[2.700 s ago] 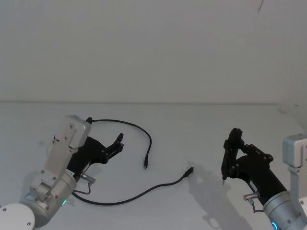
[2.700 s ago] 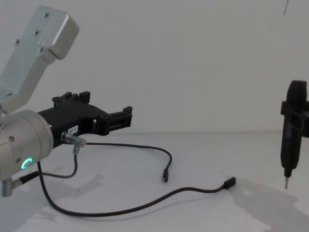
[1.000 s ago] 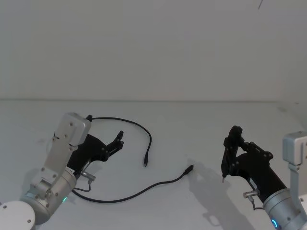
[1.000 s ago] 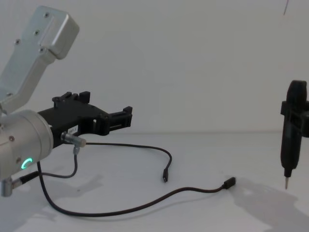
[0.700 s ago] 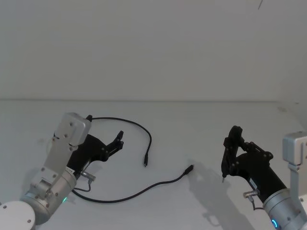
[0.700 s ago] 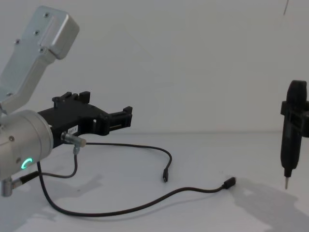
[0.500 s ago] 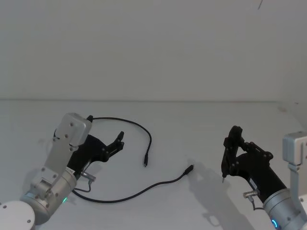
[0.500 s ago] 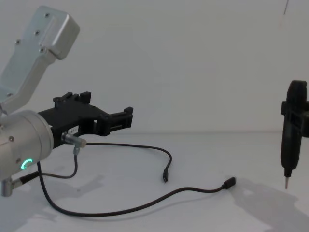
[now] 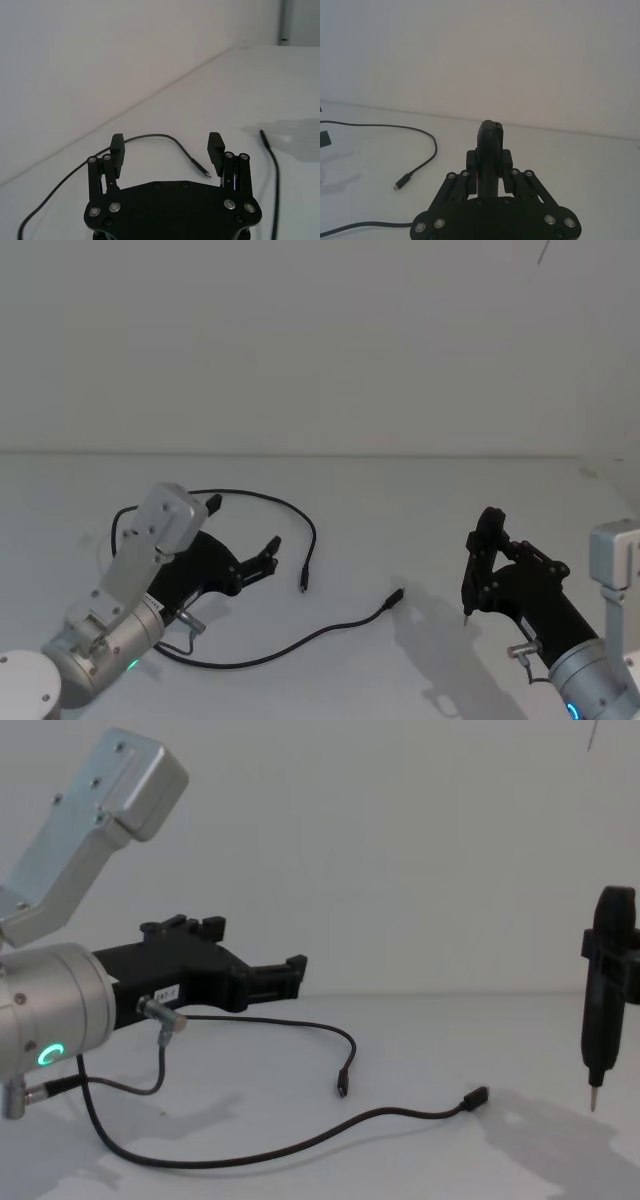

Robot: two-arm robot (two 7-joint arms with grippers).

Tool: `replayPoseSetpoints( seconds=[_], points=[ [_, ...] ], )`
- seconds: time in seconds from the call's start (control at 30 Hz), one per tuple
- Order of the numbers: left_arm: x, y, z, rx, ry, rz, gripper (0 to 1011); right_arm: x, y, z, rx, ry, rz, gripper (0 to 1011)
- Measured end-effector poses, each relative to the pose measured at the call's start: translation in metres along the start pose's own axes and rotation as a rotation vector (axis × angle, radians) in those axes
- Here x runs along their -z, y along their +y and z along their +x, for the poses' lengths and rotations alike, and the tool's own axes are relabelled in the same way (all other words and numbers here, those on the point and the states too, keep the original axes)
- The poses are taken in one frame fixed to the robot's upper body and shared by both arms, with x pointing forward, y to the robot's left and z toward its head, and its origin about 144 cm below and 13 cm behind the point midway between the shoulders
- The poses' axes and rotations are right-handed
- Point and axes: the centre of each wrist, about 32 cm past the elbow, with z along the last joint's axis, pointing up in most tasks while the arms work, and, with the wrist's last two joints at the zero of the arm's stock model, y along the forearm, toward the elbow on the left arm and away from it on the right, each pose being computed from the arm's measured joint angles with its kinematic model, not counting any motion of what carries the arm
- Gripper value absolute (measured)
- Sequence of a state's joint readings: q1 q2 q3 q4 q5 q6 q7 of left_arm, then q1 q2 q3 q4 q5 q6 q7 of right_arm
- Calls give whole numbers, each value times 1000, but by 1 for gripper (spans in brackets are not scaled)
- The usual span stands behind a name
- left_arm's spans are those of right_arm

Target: Pick up the data cable with the one hand.

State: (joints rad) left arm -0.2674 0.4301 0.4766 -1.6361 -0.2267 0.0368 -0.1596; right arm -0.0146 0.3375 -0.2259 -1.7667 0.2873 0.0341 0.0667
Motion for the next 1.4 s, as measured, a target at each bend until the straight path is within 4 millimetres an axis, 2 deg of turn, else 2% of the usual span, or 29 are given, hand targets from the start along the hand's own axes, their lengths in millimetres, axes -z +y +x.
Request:
replayPoseSetpoints(
  seconds=[0.5,0.87,1.4],
  points=[
    [-11,-4,18,234,-23,46,1001,0,0,0,0,0,0,279],
    [-18,-21,28,425,-9,148,1001,0,0,0,0,0,0,279],
    [-23,-49,20,505,60,331,1001,0,0,0,0,0,0,279]
  ],
)
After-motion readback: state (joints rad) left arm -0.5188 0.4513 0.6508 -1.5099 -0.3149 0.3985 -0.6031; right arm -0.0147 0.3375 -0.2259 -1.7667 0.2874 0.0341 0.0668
